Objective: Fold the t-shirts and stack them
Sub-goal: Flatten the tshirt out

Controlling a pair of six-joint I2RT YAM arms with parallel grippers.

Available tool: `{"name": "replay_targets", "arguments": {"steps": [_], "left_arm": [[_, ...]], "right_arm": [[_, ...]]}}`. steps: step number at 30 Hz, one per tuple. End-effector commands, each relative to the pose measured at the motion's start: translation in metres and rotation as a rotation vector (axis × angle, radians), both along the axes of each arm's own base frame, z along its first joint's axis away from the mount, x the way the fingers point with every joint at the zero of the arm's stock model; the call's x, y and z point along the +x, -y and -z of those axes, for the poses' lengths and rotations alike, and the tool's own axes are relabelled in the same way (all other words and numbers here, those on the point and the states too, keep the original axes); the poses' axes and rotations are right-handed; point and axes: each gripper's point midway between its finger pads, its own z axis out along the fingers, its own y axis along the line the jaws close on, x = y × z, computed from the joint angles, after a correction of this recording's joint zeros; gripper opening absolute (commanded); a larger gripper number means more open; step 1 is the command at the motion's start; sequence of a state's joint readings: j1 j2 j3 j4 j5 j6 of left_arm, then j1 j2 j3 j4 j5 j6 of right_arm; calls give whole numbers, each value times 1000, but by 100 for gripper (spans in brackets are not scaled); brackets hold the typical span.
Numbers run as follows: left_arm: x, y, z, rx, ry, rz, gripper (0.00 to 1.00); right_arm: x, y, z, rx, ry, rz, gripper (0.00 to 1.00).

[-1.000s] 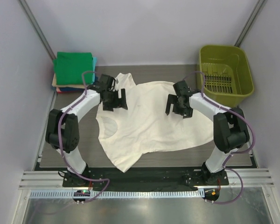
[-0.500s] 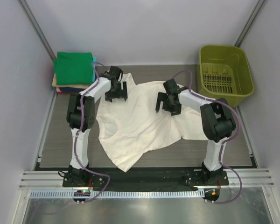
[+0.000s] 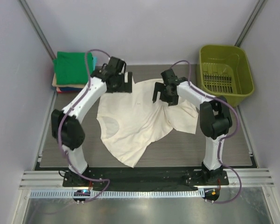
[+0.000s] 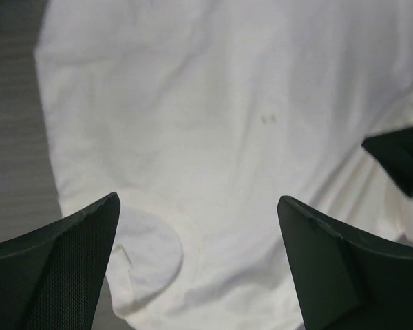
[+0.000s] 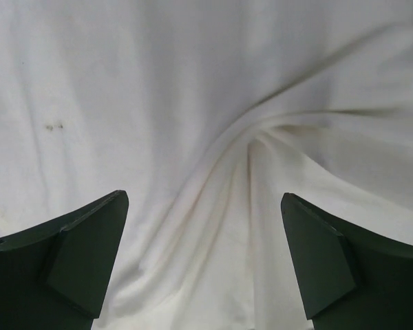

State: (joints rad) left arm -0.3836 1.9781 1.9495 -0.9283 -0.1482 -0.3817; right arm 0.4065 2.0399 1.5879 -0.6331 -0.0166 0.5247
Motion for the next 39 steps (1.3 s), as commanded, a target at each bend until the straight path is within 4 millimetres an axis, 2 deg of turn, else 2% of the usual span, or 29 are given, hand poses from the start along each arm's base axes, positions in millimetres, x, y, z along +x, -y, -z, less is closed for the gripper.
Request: {"name": "replay_targets", "arguments": {"steps": [1, 2, 3, 4, 6, 7, 9, 10, 11, 12, 13, 14, 15, 16, 17, 20, 23, 24, 25, 26, 27, 28, 31, 32, 34, 36, 37, 38, 39], "left_arm": [[-52, 22, 20, -99, -26, 24, 96], [-68, 27, 35, -128, -56, 17, 96], [-79, 28, 32, -164, -39, 18, 96], [-95, 24, 64, -170, -77, 8, 96], [-110, 29, 78, -223, -92, -7, 94], [-122, 30, 99, -237, -129, -5, 93], [-135, 34, 115, -250, -161, -9, 93], [-136, 36, 120, -261, -157, -8, 93], [-145, 33, 133, -252, -186, -16, 93], [-149, 33, 139, -258, -202, -20, 93], [-150, 34, 143, -263, -201, -23, 93], [-155, 32, 151, -253, -221, -28, 93], [-159, 25, 160, -230, -236, -46, 93], [-163, 21, 166, -215, -249, -66, 93], [-166, 17, 172, -201, -259, -79, 93], [-177, -5, 189, -117, -275, -125, 95], [-182, -30, 198, -42, -289, -173, 96], [-180, -41, 202, -58, -305, -210, 95], [-181, -46, 205, -81, -324, -231, 93], [-178, -51, 205, -122, -340, -260, 93], [-175, -57, 204, -120, -331, -278, 93], [-171, -63, 202, -107, -321, -294, 93], [-156, -76, 198, -122, -318, -335, 92], [-141, -80, 191, -135, -293, -354, 93], [-130, -85, 189, -132, -294, -368, 92], [-107, -91, 181, -102, -260, -388, 91], [-101, -92, 176, -89, -254, -393, 91], [-96, -87, 172, -81, -250, -382, 91], [-74, -79, 149, -98, -192, -369, 92]], "right_arm": [[-8, 22, -56, -47, 118, 20, 100], [-11, 30, -55, -59, 113, 29, 100], [-12, 34, -57, -68, 123, 35, 100], [-12, 39, -56, -77, 119, 34, 100], [0, 54, -57, -83, 128, 65, 99], [6, 61, -51, -95, 118, 74, 100], [28, 76, -56, -104, 142, 113, 100], [34, 79, -41, -113, 112, 113, 99], [42, 83, -37, -116, 107, 115, 100], [57, 88, -44, -108, 131, 133, 100], [63, 90, -41, -110, 125, 138, 100], [69, 93, -21, -120, 93, 140, 100], [85, 96, -27, -112, 119, 155, 100], [92, 97, -20, -110, 114, 158, 100], [108, 97, -10, -120, 121, 164, 100], [132, 98, 15, -102, 103, 166, 99], [147, 101, 28, -85, 99, 181, 100], [158, 102, 22, -75, 125, 186, 100], [159, 103, 37, -78, 102, 186, 100], [163, 105, 40, -75, 104, 191, 100], [172, 108, 34, -70, 129, 197, 100], [173, 109, 47, -75, 115, 195, 100], [191, 114, 44, -62, 161, 200, 100], [194, 117, 52, -63, 159, 203, 100], [212, 123, 37, -45, 226, 217, 100], [230, 126, 20, -18, 306, 230, 100], [234, 125, 13, -6, 329, 231, 100], [236, 114, 2, 54, 343, 202, 100], [239, 108, -23, 116, 373, 216, 100]]}}
